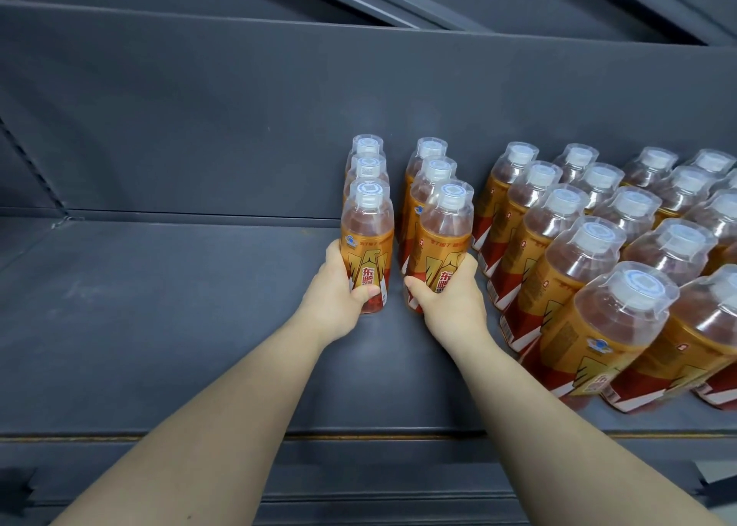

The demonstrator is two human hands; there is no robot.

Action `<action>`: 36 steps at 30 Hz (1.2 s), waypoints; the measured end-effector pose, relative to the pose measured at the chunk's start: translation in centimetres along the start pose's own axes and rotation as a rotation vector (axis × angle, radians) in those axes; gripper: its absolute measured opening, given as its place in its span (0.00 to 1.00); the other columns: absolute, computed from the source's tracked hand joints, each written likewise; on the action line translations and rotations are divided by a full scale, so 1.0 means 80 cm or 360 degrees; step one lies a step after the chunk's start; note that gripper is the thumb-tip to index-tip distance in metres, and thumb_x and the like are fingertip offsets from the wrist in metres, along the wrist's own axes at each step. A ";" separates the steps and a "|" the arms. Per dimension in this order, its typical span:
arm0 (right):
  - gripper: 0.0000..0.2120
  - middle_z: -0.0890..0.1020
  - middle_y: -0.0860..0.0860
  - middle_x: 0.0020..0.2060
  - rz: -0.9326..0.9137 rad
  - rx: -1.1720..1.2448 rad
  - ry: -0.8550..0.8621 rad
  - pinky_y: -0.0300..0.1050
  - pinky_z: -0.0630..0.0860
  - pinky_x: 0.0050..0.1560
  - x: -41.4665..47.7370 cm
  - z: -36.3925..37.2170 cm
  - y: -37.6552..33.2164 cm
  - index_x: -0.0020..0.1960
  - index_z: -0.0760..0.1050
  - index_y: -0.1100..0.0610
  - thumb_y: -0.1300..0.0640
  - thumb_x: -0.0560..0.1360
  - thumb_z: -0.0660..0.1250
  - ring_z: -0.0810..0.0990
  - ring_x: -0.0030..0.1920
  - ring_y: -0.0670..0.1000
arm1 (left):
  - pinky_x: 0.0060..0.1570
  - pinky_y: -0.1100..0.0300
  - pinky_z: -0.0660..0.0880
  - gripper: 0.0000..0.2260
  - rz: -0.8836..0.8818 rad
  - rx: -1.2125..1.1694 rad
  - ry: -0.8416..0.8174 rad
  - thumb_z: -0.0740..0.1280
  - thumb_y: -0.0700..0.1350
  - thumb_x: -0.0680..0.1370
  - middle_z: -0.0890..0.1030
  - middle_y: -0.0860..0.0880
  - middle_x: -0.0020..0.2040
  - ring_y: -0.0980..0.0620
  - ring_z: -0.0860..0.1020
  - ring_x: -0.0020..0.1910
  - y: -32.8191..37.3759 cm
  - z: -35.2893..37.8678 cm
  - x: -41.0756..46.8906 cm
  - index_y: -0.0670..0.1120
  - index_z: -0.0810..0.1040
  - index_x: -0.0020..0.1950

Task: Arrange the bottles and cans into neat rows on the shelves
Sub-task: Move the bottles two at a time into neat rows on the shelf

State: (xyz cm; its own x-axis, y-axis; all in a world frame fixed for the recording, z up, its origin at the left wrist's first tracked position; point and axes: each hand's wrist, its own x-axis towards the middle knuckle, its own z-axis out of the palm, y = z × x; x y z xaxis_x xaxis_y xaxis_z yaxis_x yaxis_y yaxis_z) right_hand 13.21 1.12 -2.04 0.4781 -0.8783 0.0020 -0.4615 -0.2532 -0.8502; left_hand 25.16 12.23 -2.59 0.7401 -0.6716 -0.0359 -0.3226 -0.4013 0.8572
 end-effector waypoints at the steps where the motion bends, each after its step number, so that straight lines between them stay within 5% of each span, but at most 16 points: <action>1: 0.34 0.73 0.51 0.67 0.0008 0.0003 -0.0006 0.48 0.75 0.60 0.001 -0.001 0.000 0.73 0.58 0.52 0.48 0.76 0.73 0.75 0.66 0.55 | 0.66 0.54 0.69 0.34 -0.0013 0.0006 -0.0003 0.72 0.44 0.78 0.72 0.51 0.70 0.49 0.73 0.68 0.002 -0.001 0.000 0.50 0.55 0.78; 6: 0.34 0.74 0.52 0.64 0.0020 -0.0016 -0.0045 0.44 0.71 0.52 0.005 -0.004 0.001 0.72 0.59 0.54 0.48 0.75 0.73 0.73 0.54 0.50 | 0.69 0.56 0.65 0.47 -0.0135 -0.0099 0.0067 0.74 0.49 0.76 0.61 0.48 0.79 0.48 0.65 0.76 0.010 -0.008 -0.018 0.48 0.43 0.82; 12: 0.50 0.67 0.55 0.75 0.0036 0.0043 0.0031 0.61 0.69 0.70 -0.001 -0.001 0.003 0.79 0.51 0.56 0.43 0.70 0.77 0.68 0.73 0.59 | 0.73 0.51 0.62 0.41 -0.0145 0.0150 0.0126 0.70 0.54 0.78 0.58 0.46 0.81 0.47 0.60 0.78 -0.002 -0.018 -0.050 0.47 0.48 0.82; 17: 0.40 0.68 0.56 0.74 0.0062 -0.0084 0.0084 0.61 0.71 0.69 -0.030 -0.002 0.006 0.78 0.56 0.58 0.39 0.76 0.69 0.69 0.73 0.60 | 0.72 0.52 0.63 0.32 -0.0002 0.0634 0.0133 0.63 0.56 0.82 0.62 0.46 0.79 0.46 0.62 0.77 -0.008 -0.028 -0.077 0.45 0.55 0.81; 24: 0.22 0.73 0.55 0.66 -0.0146 -0.0525 0.0054 0.53 0.73 0.64 -0.095 0.009 -0.014 0.71 0.68 0.57 0.46 0.82 0.62 0.71 0.67 0.57 | 0.77 0.52 0.56 0.32 0.0216 0.0855 0.0023 0.60 0.57 0.82 0.57 0.46 0.81 0.47 0.55 0.80 -0.024 -0.053 -0.114 0.45 0.54 0.81; 29: 0.22 0.74 0.54 0.68 -0.0487 -0.0652 -0.0229 0.54 0.70 0.66 -0.147 0.053 -0.042 0.73 0.67 0.55 0.47 0.82 0.61 0.69 0.69 0.57 | 0.78 0.52 0.52 0.31 0.0255 0.0925 0.0029 0.57 0.58 0.83 0.54 0.46 0.82 0.47 0.52 0.80 -0.054 -0.103 -0.153 0.46 0.54 0.81; 36: 0.29 0.57 0.56 0.80 -0.0804 -0.0932 -0.0576 0.55 0.49 0.79 -0.230 0.152 -0.106 0.81 0.54 0.55 0.44 0.84 0.55 0.50 0.80 0.57 | 0.78 0.49 0.50 0.30 0.0128 0.1038 0.0157 0.55 0.58 0.84 0.52 0.45 0.82 0.44 0.51 0.80 -0.123 -0.215 -0.221 0.46 0.52 0.82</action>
State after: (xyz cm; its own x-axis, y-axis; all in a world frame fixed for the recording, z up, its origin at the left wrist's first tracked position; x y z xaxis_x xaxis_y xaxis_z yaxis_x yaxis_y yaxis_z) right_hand 17.45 24.33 -1.24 0.8938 -0.4451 0.0546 -0.3928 -0.8359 -0.3833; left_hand 25.41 38.74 -1.54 0.7393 -0.6675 0.0888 -0.6472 -0.6679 0.3675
